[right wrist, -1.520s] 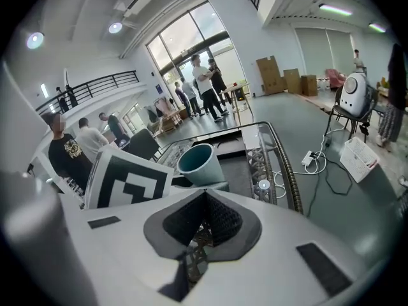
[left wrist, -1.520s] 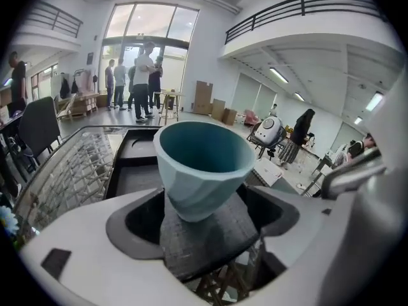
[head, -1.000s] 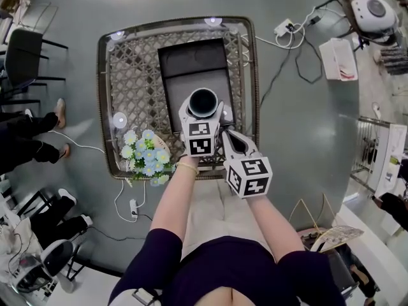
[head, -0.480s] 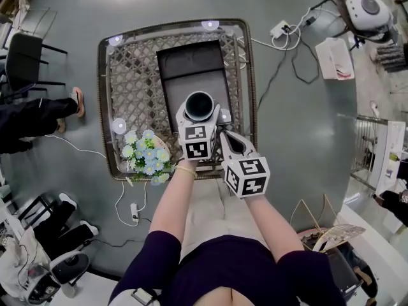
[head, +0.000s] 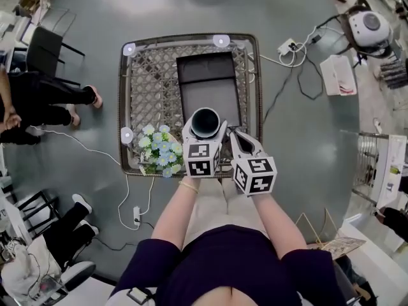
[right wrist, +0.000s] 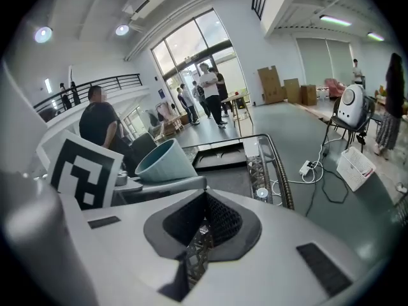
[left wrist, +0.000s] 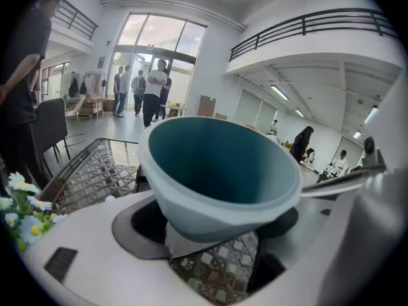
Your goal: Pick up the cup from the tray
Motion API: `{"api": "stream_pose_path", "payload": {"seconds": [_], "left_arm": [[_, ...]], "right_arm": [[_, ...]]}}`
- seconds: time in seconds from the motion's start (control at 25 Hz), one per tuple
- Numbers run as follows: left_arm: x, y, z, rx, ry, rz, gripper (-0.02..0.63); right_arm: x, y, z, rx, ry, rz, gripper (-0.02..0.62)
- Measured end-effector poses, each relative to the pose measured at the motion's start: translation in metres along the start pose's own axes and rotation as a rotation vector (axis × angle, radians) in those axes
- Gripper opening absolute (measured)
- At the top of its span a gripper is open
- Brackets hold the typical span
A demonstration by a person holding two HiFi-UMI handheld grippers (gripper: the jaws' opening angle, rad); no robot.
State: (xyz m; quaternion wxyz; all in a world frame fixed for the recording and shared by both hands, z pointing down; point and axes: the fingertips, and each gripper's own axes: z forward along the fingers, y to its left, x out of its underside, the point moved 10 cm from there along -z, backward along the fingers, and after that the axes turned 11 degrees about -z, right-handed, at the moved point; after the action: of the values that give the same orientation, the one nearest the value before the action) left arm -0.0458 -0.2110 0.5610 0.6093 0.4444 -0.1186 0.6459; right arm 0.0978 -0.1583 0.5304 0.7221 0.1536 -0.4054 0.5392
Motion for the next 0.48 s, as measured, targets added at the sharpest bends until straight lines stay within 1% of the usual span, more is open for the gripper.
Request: {"api": "stream_pose_path", "payload": {"seconds": [0.28,0.48], "left_arm": [[-0.002,-0.008,-0.045,-0.026,-0.007,0.0,0.377],[-0.007,-0.011,-0.064,-0.018,-0.01,-0.001,0.377]], "right_arm": [[-0.009,0.001,-0.018,0.006,-0.028,-0.052,0.009],[-0.014,0.001,-0.027,0.015,-0.054,-0.075,0.009]]}}
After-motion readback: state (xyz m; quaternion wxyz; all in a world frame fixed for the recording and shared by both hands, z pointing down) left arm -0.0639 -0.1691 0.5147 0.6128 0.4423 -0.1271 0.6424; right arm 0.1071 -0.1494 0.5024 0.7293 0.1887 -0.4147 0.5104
